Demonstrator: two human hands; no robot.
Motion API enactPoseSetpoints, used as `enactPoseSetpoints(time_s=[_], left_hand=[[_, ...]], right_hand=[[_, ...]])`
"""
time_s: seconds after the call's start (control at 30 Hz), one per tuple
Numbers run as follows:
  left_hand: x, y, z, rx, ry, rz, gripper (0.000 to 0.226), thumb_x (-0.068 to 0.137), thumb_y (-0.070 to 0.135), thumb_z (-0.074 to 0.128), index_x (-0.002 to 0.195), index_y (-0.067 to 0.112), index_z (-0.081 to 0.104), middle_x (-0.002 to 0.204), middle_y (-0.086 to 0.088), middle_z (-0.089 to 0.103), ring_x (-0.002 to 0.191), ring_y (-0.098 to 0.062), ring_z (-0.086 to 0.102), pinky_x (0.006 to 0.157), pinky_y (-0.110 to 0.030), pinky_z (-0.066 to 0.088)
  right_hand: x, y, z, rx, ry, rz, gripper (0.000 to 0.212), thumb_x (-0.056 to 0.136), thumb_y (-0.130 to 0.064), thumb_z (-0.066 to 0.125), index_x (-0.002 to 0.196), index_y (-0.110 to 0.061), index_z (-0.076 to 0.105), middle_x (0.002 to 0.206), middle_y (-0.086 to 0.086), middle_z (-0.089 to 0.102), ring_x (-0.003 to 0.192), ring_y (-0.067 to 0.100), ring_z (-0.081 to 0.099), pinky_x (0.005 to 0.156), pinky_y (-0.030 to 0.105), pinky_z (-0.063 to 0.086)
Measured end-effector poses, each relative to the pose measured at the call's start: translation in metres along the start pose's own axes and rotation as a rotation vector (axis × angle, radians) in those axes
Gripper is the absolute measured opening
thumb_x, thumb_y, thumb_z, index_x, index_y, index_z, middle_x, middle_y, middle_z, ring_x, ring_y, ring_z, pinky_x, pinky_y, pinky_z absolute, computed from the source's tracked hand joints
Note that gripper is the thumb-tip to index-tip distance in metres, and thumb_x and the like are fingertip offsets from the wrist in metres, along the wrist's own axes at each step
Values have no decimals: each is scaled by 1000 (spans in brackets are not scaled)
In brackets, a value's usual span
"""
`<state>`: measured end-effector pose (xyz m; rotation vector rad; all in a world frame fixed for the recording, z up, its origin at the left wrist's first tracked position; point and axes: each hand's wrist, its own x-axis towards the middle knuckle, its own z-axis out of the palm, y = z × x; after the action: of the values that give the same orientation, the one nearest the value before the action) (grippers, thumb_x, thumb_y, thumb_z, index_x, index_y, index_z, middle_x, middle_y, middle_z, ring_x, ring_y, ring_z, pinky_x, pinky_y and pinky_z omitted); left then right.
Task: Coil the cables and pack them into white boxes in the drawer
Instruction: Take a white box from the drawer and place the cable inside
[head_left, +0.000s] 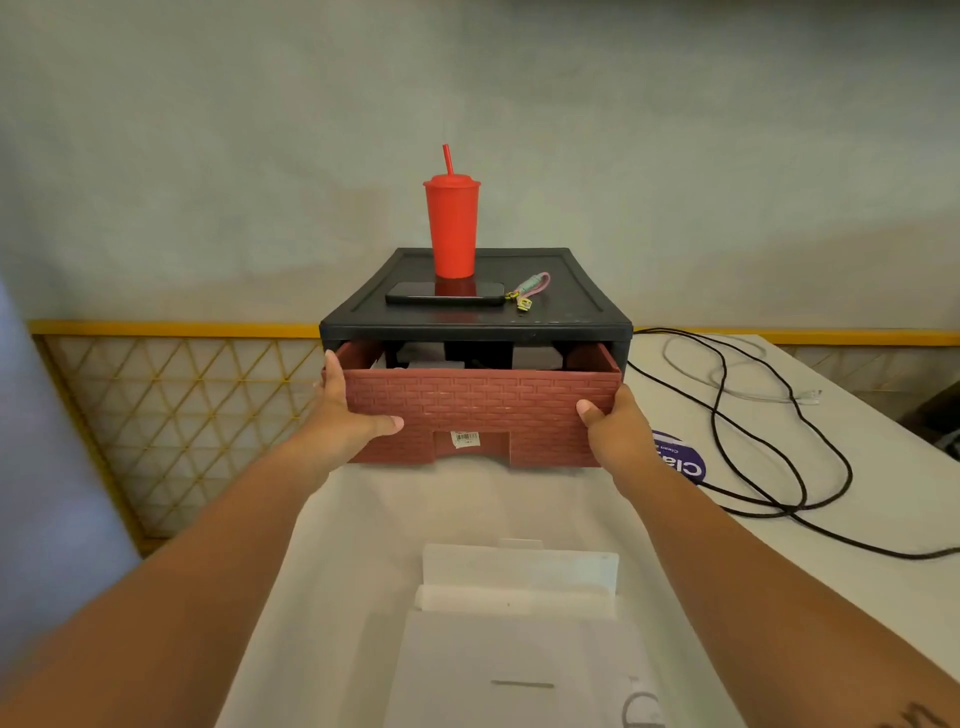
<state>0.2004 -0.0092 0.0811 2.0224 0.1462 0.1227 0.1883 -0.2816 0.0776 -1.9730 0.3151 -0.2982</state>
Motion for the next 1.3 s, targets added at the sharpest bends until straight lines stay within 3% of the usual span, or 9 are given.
enactPoseSetpoints(time_s=[0.1, 0.3, 0.57, 0.67, 0.77, 0.9, 1.03, 1.2, 1.3], left_hand=[[1, 1, -5, -12, -33, 1, 112, 80, 24, 73, 142, 42, -19, 157, 9, 10, 140, -20, 24, 112, -46, 27], [-42, -19, 11, 184, -52, 92, 108, 85, 32, 66, 141, 36, -26, 157, 1, -16, 145, -16, -3, 115, -39, 9], [-159, -50, 29, -215, -93, -100, 70, 91, 29, 56, 149, 26, 16, 152, 8, 25, 139, -10, 23, 108, -27, 20], [-169, -52, 35, -176, -98, -110, 54, 92, 30, 55, 142, 21, 37, 148, 6, 35, 137, -11, 29, 104, -22, 20], [-176, -48, 42, -70, -116, -80, 46, 93, 32, 52, 137, 19, 45, 143, 10, 41, 130, -7, 35, 101, -19, 21], [-182, -44, 48, 45, -194, -45, 19, 96, 36, 44, 111, 44, 52, 117, 30, 44, 125, -9, 39, 103, -26, 28], [-173, -39, 53, -17, -227, -61, 40, 93, 41, 47, 132, 44, 39, 128, 17, 39, 124, -7, 37, 102, -26, 30], [-149, -28, 68, -196, -125, 69, 57, 90, 21, 58, 137, 39, 32, 137, 17, 33, 123, 2, 31, 99, -18, 23], [-130, -23, 77, -163, -52, 189, 78, 88, 18, 62, 143, 42, 13, 135, 19, 28, 123, 4, 28, 100, -19, 22]], right_hand=[[4, 2, -1, -3, -42, 37, 40, 97, -28, 44, 134, -13, 37, 133, 10, 50, 120, 30, 48, 99, 42, 39], [-20, 22, -16, 75, -252, 159, 55, 92, -34, 53, 141, -21, 32, 141, 3, 42, 128, 26, 41, 108, 47, 35], [-142, 63, -58, 257, -345, 204, 61, 90, -32, 55, 144, -24, 29, 147, -5, 34, 125, 10, 41, 104, 27, 31], [-157, 76, -59, 73, -342, 133, 54, 91, -33, 54, 140, -22, 37, 143, -8, 40, 128, 7, 39, 103, 23, 29], [-164, 75, -57, -116, -407, 17, 25, 92, -36, 51, 115, -26, 55, 120, -11, 54, 114, 10, 49, 95, 28, 37], [-166, 78, -49, -278, -429, -90, 19, 93, -44, 44, 110, -41, 51, 104, -15, 56, 107, 12, 48, 95, 29, 38], [-165, 69, -45, -186, -404, -91, 16, 90, -42, 51, 104, -38, 46, 70, -17, 54, 66, 0, 51, 69, 18, 41], [-150, 62, -29, -6, -346, -71, 68, 59, -59, 58, 120, -42, 34, 105, -22, 59, 94, 4, 60, 81, 23, 48], [-129, 61, -25, 104, -304, -135, 82, 49, -59, 65, 124, -46, 35, 112, -26, 58, 105, 1, 58, 84, 19, 47]])
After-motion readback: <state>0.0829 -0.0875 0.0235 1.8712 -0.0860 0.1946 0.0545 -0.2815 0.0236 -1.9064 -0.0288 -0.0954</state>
